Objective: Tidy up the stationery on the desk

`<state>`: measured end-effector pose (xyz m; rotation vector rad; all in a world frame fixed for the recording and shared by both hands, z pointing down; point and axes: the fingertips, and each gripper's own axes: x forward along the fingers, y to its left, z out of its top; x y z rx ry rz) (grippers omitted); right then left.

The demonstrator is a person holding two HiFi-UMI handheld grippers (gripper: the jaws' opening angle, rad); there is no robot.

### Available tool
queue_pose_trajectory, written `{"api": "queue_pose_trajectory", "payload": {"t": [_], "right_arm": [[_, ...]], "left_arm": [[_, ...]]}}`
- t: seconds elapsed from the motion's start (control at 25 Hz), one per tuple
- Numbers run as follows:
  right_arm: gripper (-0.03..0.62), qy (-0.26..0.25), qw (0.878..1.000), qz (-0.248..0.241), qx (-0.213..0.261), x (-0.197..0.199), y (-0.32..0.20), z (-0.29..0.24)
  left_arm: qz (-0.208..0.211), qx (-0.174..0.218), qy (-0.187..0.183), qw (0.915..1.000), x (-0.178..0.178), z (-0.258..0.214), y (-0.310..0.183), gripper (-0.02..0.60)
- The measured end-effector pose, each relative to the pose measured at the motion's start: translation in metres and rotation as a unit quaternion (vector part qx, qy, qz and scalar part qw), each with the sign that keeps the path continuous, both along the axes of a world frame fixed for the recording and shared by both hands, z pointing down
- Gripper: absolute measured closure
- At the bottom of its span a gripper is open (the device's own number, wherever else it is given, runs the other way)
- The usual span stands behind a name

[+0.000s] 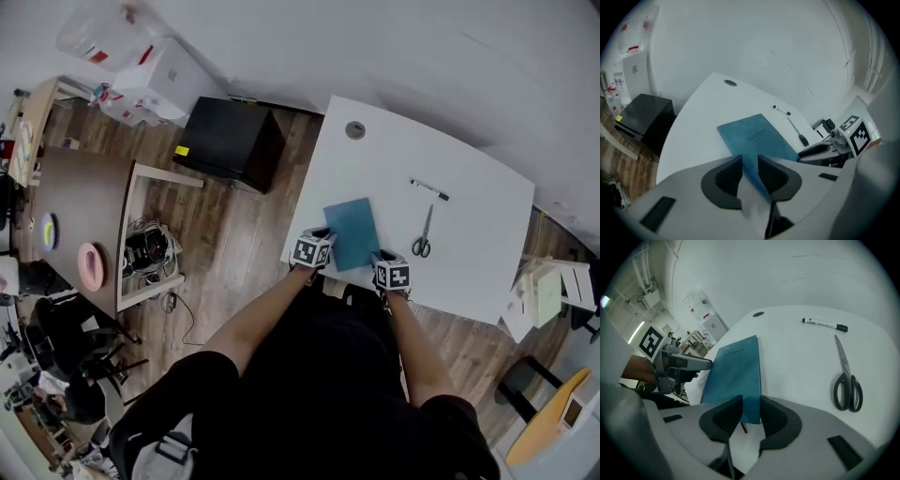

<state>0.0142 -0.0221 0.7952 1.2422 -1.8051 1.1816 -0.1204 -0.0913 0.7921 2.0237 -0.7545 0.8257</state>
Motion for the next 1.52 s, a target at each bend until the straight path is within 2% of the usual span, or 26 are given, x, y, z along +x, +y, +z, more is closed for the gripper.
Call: {"api": "queue_pose_trajectory", "payload": {"t": [0.28, 0.56, 0.84, 1.0, 1.16, 1.32, 1.4, 1.44, 1.52], "right_arm": [[0.471, -0.010, 0.997, 0.075, -0.002, -0.028, -0.011, 0.001], [0.474, -0.031, 0.990, 0.136, 0.001, -0.061, -0.016, 0.007], [0.476, -0.020, 0.988, 0.154, 0.014, -0.068, -0.024, 0.004], [0.474, -0.001, 0.988, 0.150, 0.024, -0.068, -0.024, 0.003], [0.474, 0.007, 0.987, 0.151, 0.049, -0.061, -0.022, -0.007], [0.474, 0.037, 0.988, 0.129, 0.082, -0.034, -0.022, -0.023], [0.475, 0.042, 0.986, 0.134, 0.093, -0.011, -0.020, -0.029], [0.475, 0.039, 0.985, 0.140, 0.097, 0.002, -0.018, -0.032], [0.476, 0.027, 0.983, 0.145, 0.107, 0.029, -0.017, -0.036]], "left_arm": [[0.039, 0.016, 0.014, 0.9990, -0.009, -0.001, -0.042, 0.474], [0.085, 0.025, 0.010, 0.9960, -0.017, -0.001, -0.073, 0.474], [0.119, 0.030, 0.005, 0.9924, -0.020, 0.000, -0.082, 0.474], [0.117, 0.024, 0.012, 0.9927, -0.020, -0.001, -0.082, 0.474], [0.095, 0.013, 0.020, 0.9952, -0.029, -0.003, -0.080, 0.474], [0.061, 0.032, 0.032, 0.9971, -0.036, -0.018, -0.081, 0.474], [0.050, 0.044, 0.039, 0.9970, -0.035, -0.021, -0.074, 0.476], [0.045, 0.054, 0.043, 0.9966, -0.032, -0.024, -0.068, 0.486], [0.031, 0.072, 0.046, 0.9959, -0.021, -0.032, -0.057, 0.555]]}}
